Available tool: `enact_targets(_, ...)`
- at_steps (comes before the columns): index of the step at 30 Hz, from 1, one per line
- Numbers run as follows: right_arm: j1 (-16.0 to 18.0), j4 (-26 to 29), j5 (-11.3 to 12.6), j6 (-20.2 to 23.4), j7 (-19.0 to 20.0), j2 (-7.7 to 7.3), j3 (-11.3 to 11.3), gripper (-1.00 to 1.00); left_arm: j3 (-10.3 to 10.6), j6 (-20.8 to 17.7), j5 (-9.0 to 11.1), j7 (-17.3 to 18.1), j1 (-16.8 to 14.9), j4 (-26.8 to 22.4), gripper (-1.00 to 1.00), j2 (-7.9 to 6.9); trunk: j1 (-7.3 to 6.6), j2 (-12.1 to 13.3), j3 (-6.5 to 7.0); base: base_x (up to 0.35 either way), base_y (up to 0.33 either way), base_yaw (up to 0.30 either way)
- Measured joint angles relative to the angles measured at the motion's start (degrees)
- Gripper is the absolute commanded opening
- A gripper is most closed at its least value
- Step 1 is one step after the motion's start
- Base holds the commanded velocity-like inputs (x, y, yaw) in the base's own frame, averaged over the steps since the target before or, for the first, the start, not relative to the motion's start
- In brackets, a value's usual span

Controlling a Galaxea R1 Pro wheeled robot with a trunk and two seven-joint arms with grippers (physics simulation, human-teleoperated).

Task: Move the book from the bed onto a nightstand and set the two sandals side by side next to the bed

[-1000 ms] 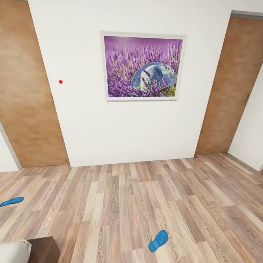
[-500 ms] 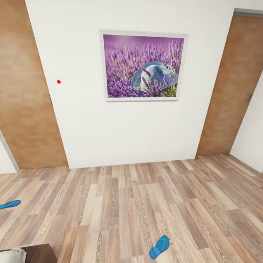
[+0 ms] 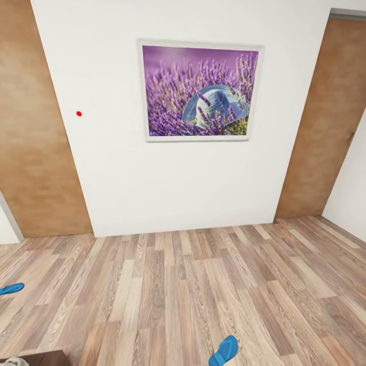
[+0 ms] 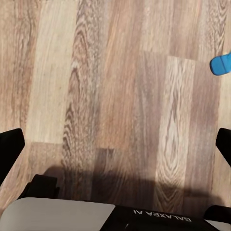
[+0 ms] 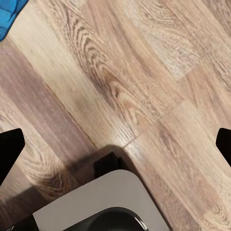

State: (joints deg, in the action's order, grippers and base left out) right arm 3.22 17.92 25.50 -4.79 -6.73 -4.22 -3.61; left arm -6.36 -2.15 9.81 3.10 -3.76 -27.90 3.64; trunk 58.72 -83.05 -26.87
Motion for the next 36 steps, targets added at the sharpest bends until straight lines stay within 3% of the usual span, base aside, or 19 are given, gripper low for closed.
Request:
enact_targets(14,0.0,0.0,-0.4,0.1,0.0,-0.05,0.7,1.0,0.0,0.0,0.0,0.0,0.0,0.0,1.0,0.0,0.0,0.0,0.0,0.122,0.0,0.0)
enact_targets(31,0.0,0.1,-0.9,0.1,0.0,-0.08,1.3,1.0,-0.1,-0.1,0.1,0.0,0.0,0.0,1.0,0.09,0.01,0.0,0.0,0.017,0.0,0.0)
enact_targets(36,1.6,-1.5,-2.4,1.8,0.5,1.53,1.1,1.0,-1.6,-1.5,1.8,1.5,-1.6,1.6,1.0,-1.54,0.01,0.0,0.0,0.0,0.0,0.0)
